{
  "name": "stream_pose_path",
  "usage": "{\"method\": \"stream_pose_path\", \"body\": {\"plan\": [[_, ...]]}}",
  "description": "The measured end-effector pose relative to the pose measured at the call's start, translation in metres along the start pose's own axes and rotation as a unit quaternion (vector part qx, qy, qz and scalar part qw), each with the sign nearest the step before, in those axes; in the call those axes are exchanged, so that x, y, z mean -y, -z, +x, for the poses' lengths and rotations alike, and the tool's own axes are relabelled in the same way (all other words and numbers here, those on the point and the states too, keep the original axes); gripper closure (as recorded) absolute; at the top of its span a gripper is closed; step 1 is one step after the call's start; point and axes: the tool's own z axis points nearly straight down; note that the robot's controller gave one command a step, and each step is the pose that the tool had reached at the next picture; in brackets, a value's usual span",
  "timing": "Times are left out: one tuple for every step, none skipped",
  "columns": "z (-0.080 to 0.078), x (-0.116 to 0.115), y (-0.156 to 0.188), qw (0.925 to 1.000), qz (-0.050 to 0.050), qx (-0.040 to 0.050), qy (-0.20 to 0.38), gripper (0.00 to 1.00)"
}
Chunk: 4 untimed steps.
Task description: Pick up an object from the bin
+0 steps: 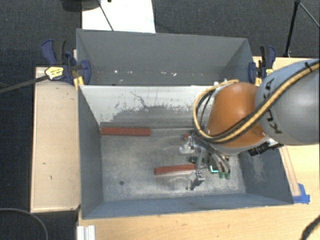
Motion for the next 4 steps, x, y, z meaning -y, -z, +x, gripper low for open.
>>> {"method": "stream_pose_path", "body": {"plan": [[-0.002, 0.0, 0.003, 1.0, 0.0, 0.0038, -0.001, 0.0], [-0.029, -0.003, -0.062, 0.9988, -0.001, 0.0098, -0.049, 1.0], [-0.029, -0.003, -0.062, 0.9988, -0.001, 0.0098, -0.049, 1.0], [-0.025, 0.0, -0.038, 0.9997, 0.0, 0.0015, -0.023, 1.0]]}}
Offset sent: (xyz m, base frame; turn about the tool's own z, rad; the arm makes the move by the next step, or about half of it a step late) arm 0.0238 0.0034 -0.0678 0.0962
